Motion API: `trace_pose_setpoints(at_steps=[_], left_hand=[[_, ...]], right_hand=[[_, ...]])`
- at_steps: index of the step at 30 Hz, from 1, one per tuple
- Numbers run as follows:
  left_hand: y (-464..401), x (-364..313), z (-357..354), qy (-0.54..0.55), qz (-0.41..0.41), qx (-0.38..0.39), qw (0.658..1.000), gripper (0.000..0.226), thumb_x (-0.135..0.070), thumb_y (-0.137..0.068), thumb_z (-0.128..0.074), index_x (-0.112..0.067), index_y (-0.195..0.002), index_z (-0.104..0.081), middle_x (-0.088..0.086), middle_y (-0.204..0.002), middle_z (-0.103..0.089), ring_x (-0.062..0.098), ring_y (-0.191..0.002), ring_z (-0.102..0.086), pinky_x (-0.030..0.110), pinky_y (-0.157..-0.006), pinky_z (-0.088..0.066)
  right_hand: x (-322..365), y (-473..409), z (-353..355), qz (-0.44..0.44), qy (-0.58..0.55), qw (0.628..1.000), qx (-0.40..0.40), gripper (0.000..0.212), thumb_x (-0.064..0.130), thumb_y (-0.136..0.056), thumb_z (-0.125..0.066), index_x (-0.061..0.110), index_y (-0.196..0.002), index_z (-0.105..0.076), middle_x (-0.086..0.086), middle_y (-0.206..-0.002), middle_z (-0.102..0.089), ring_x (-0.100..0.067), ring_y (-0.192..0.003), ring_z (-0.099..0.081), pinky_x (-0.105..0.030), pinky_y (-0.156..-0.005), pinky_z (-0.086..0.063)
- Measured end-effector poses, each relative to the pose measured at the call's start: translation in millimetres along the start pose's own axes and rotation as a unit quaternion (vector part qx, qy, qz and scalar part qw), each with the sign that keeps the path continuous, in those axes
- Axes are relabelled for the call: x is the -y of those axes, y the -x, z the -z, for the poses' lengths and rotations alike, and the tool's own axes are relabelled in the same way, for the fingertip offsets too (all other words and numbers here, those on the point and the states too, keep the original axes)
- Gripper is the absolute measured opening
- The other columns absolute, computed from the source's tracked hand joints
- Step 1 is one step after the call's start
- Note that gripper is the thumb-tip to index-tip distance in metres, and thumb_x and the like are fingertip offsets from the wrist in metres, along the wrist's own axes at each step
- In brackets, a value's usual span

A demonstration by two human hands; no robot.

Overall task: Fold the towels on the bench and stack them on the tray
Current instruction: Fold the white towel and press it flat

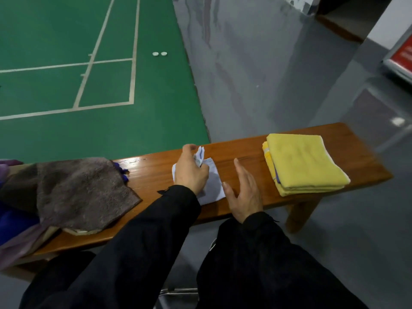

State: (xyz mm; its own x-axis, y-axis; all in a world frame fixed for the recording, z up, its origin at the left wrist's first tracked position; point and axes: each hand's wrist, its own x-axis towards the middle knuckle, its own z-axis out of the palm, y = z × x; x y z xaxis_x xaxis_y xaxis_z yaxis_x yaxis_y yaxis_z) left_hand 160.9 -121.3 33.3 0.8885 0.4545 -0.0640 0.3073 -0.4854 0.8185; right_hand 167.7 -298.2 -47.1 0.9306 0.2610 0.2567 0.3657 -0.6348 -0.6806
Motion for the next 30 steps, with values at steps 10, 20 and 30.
trace_pose_setpoints(at_steps=[10,20,30], left_hand=[[20.8,33.0,-13.0,-0.022,0.006,-0.055,0.998,0.040,-0.038,-0.095,-0.061,-0.016,-0.127,-0.057,0.005,-0.124,-0.058,0.020,-0.113,-0.053,0.041,-0.101,-0.048],[32.7,31.6,-0.1,0.223,0.247,-0.021,0.943,0.093,-0.007,-0.075,-0.080,-0.017,-0.150,-0.027,0.006,-0.141,-0.048,0.028,-0.132,-0.051,0.051,-0.109,-0.046],[69.3,-103.1,4.6,0.511,0.080,0.220,0.827,0.082,0.012,-0.091,-0.059,-0.033,-0.154,-0.032,0.016,-0.119,-0.071,0.033,-0.103,-0.073,0.045,-0.084,-0.061]], right_hand=[[-6.3,-0.8,0.5,0.003,-0.015,1.000,-0.007,0.071,0.064,-0.099,-0.036,0.027,-0.160,-0.030,0.004,-0.159,-0.042,-0.011,-0.143,-0.041,-0.030,-0.114,-0.034],[30.5,-10.5,-6.3,-0.138,0.025,0.984,0.114,0.074,0.068,-0.092,-0.048,0.031,-0.156,-0.037,0.004,-0.152,-0.051,-0.023,-0.136,-0.044,-0.041,-0.113,-0.036],[50.4,-9.6,83.9,-0.317,-0.688,0.642,0.119,0.052,0.025,-0.100,-0.062,0.006,-0.148,-0.051,-0.025,-0.145,-0.055,-0.038,-0.124,-0.059,-0.046,-0.089,-0.056]])
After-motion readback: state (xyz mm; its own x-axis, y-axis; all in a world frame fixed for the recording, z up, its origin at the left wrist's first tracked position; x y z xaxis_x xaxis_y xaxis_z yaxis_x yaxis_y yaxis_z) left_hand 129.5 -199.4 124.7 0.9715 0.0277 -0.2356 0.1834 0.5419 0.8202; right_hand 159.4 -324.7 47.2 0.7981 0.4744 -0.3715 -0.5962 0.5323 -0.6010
